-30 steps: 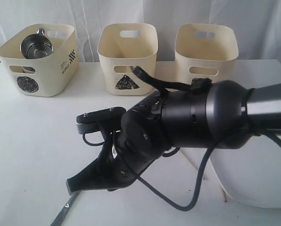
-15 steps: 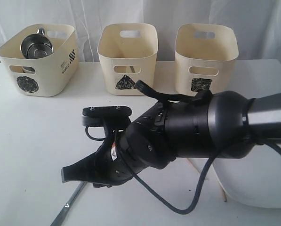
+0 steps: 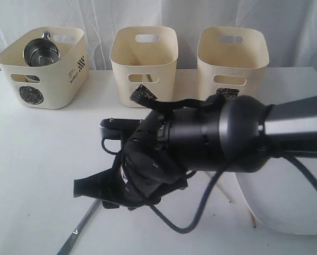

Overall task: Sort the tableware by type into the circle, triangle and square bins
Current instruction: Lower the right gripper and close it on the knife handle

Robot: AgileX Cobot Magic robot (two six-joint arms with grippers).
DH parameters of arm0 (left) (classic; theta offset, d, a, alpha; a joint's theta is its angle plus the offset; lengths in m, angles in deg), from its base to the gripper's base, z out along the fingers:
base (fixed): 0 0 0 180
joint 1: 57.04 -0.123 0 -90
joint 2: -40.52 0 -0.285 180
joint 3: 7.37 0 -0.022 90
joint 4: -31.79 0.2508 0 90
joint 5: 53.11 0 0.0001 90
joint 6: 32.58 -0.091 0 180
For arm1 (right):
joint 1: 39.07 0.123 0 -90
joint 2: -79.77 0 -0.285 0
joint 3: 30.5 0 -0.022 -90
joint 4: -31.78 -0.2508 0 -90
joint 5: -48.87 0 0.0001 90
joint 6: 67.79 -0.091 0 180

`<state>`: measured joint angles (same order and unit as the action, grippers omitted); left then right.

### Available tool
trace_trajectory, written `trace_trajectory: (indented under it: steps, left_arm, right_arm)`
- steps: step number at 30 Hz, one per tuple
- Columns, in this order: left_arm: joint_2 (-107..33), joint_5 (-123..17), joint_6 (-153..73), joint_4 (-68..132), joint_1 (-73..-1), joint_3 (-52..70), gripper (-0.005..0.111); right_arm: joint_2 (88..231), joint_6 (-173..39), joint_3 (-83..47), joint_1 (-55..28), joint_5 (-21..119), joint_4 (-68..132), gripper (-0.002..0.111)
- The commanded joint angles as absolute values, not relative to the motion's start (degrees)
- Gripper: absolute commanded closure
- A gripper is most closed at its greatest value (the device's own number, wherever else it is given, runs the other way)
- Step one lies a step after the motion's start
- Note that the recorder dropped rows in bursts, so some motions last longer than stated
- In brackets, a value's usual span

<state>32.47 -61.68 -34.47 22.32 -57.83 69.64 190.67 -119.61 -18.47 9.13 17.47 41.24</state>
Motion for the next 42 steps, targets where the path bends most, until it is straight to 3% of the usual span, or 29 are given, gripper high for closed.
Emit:
trace_trajectory:
  steps: [1, 12, 42]
  left_arm:
    - [32.73, -61.66, -34.13, 22.06, -57.91, 69.84, 0.107]
    - [32.73, -61.66, -34.13, 22.06, -57.91, 69.84, 0.107]
    - [32.73, -61.66, -34.13, 22.06, -57.91, 69.84, 0.107]
  right_arm:
    - [194.15, -127.16, -25.57, 10.35, 7.84, 48.87, 0.065]
    - [203.49, -135.18, -42.37, 16.53, 0.61, 46.79, 0.065]
    - [214.94, -148.95, -47.51, 16.91, -2.00, 48.61, 0.065]
